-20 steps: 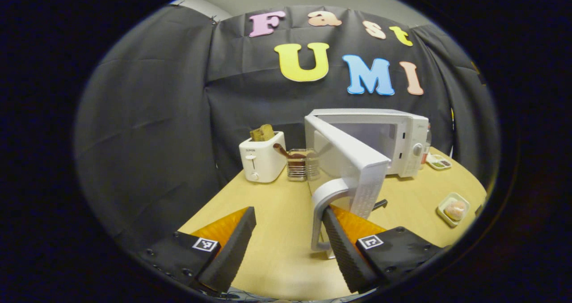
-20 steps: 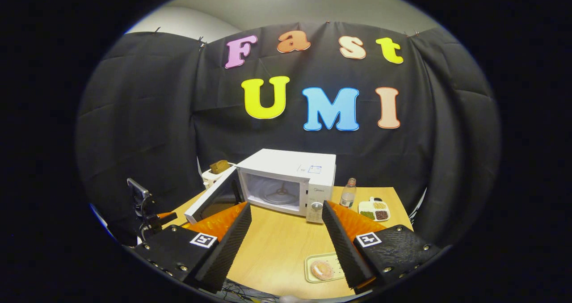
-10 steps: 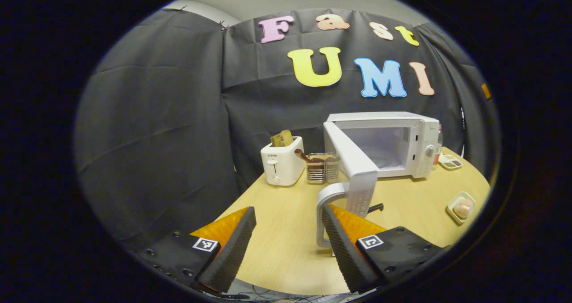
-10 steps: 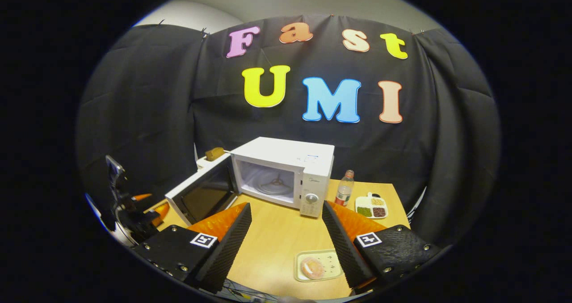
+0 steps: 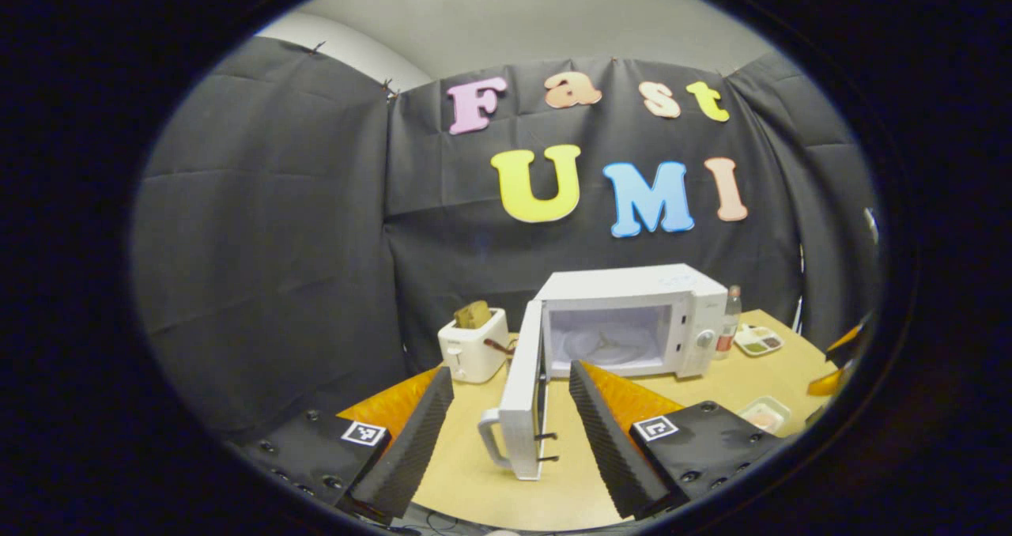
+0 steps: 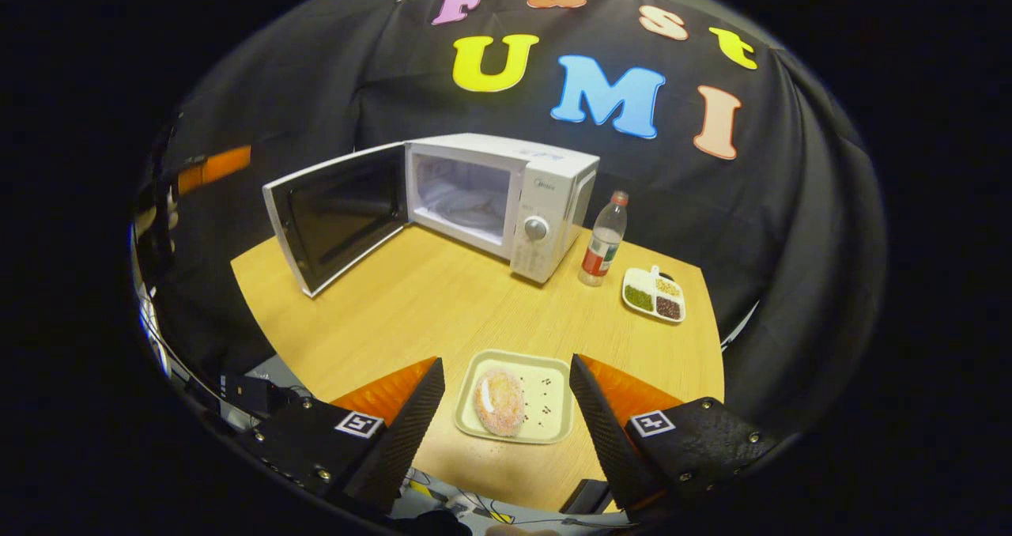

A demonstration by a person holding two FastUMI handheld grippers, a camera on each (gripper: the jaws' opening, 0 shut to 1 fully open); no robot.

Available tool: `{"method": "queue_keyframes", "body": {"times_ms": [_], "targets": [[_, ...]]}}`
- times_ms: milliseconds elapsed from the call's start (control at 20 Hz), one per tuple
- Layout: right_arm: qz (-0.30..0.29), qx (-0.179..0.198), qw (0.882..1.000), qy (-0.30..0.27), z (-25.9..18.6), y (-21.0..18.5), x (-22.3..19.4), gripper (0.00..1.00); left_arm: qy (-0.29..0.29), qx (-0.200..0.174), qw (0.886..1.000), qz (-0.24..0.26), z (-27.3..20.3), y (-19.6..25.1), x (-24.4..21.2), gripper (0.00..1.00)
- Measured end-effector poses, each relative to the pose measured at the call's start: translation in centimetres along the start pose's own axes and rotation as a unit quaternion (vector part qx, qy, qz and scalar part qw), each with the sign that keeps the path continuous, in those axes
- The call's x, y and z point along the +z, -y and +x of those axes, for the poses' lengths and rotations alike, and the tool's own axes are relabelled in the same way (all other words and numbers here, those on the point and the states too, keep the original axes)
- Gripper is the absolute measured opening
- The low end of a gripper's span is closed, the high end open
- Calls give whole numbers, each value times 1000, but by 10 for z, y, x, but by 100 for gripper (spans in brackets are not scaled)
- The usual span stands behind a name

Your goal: Open the microwave oven with the left hand, put the food in, and close the microwave oven.

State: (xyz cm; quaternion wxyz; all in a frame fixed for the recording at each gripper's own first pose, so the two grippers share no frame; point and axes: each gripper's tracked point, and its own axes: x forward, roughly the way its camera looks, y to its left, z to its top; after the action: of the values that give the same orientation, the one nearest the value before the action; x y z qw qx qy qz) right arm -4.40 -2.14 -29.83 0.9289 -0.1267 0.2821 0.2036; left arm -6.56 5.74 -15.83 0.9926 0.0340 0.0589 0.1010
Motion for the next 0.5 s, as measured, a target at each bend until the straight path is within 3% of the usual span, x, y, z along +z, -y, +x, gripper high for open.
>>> {"method": "queue_keyframes", "body": {"times_ms": [250, 500], "targets": [[-8, 56, 998, -41, 41, -6, -55, 98, 48, -7, 999, -8, -25, 58, 76, 100], [-37, 79, 994, -69, 85, 1, -83, 98, 57, 1, 998, 15, -45, 94, 110, 100]]}}
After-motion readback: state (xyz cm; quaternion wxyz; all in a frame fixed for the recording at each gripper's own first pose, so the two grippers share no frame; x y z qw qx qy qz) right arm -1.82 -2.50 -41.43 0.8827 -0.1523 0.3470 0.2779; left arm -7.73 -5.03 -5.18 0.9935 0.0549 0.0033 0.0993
